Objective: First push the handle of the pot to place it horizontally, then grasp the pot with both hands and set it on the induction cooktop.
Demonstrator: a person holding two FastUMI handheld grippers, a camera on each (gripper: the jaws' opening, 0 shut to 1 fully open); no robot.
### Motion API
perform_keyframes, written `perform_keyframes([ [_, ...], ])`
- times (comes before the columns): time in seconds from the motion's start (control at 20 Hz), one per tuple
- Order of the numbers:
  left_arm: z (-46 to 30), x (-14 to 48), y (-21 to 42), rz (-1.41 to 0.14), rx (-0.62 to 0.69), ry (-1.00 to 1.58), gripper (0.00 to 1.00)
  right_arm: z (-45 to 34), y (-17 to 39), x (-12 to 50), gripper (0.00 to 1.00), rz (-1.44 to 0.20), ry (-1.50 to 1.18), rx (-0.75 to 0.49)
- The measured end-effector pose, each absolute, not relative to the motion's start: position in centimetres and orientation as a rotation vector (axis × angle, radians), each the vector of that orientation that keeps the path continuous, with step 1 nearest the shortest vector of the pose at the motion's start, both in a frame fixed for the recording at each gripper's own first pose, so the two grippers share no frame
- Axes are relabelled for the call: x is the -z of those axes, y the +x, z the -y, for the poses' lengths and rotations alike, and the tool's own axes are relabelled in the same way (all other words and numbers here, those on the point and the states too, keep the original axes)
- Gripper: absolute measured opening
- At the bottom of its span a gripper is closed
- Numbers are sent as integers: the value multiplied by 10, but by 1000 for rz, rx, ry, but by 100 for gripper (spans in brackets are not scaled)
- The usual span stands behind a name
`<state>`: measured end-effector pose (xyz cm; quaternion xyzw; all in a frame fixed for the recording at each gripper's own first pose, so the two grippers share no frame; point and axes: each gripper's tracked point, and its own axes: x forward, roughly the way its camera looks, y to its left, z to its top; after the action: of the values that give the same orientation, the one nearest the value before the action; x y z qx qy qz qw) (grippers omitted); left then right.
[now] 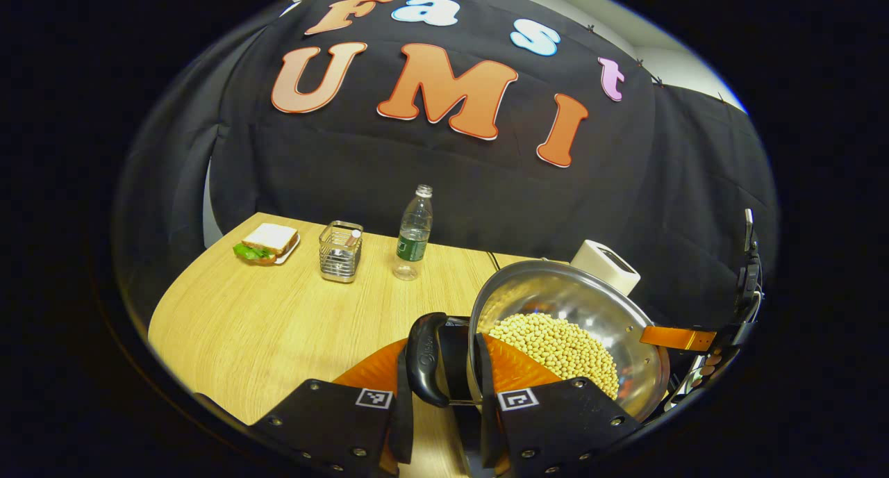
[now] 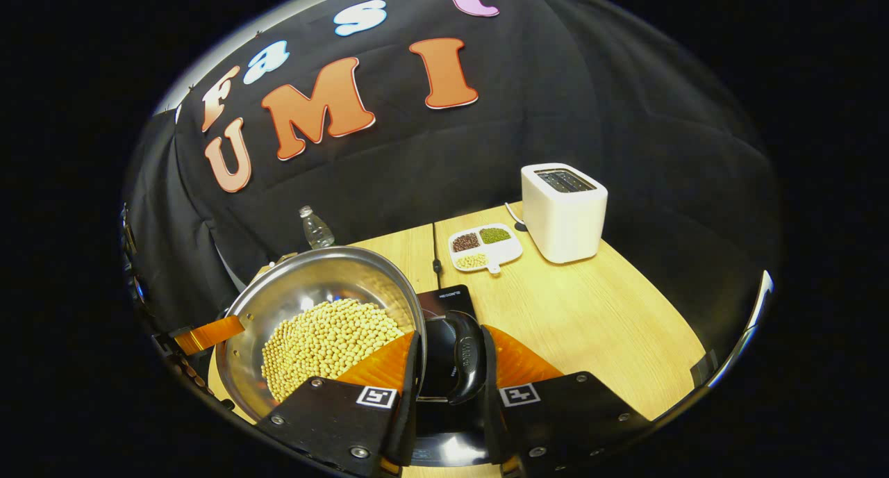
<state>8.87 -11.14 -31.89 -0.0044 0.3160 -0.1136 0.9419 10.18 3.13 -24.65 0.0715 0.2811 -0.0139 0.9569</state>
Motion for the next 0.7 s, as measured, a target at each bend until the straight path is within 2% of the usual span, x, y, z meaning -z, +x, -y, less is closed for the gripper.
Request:
perform_keyframes([
  [0.45, 148, 344, 85, -690, 248, 10, 40, 8, 105, 270, 40, -608, 154, 52],
  [0.7, 161, 379, 84, -734, 257, 12, 40, 27, 101, 286, 40, -634, 154, 74],
])
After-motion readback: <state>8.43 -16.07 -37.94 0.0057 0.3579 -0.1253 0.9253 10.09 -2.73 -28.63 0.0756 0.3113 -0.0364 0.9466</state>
